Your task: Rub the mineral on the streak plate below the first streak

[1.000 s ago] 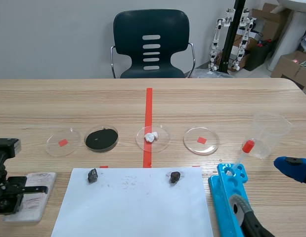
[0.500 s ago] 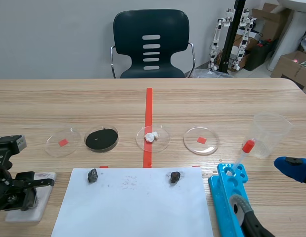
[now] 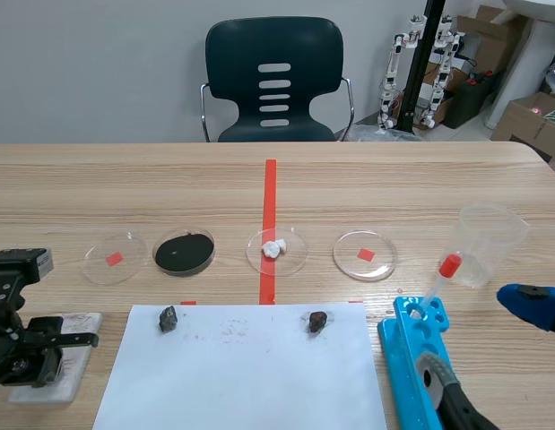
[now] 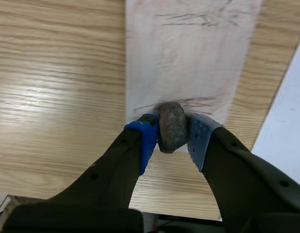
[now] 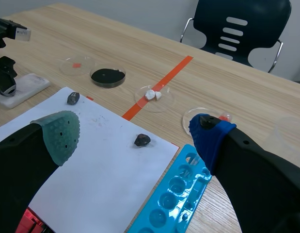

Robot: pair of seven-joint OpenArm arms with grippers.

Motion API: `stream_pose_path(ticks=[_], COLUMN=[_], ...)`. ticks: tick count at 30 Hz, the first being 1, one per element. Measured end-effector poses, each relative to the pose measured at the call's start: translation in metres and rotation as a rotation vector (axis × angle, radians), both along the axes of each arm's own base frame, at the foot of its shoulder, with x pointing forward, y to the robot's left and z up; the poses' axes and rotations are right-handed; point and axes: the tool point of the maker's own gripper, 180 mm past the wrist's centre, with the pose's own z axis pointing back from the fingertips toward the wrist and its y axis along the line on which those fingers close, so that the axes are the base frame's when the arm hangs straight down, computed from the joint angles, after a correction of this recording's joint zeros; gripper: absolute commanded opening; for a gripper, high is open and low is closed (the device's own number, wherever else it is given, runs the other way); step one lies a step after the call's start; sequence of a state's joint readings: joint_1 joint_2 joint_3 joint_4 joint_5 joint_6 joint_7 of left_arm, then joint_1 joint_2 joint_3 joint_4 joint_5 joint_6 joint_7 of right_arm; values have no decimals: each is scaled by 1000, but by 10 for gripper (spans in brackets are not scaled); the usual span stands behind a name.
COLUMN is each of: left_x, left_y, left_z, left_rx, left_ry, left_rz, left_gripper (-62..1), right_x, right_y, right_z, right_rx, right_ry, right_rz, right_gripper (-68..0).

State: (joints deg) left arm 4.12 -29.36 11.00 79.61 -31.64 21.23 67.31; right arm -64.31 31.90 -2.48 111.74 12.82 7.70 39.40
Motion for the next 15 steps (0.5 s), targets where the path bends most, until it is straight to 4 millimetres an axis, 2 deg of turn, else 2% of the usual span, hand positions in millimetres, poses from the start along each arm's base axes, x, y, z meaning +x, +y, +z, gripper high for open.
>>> stream_pose_path(ticks=[6, 15], left_x=[-3, 2], left_y=[19, 2], left_z=[2, 0], left_rx=[106, -17], left_ry=[11, -19], left_rz=[12, 22], left_gripper=[-552, -552], right_x=[0, 0], right_y=[0, 0], right_z=[0, 0], right_rx=[0, 0], right_ry=[0, 0], right_rz=[0, 0], right_gripper=[-201, -201])
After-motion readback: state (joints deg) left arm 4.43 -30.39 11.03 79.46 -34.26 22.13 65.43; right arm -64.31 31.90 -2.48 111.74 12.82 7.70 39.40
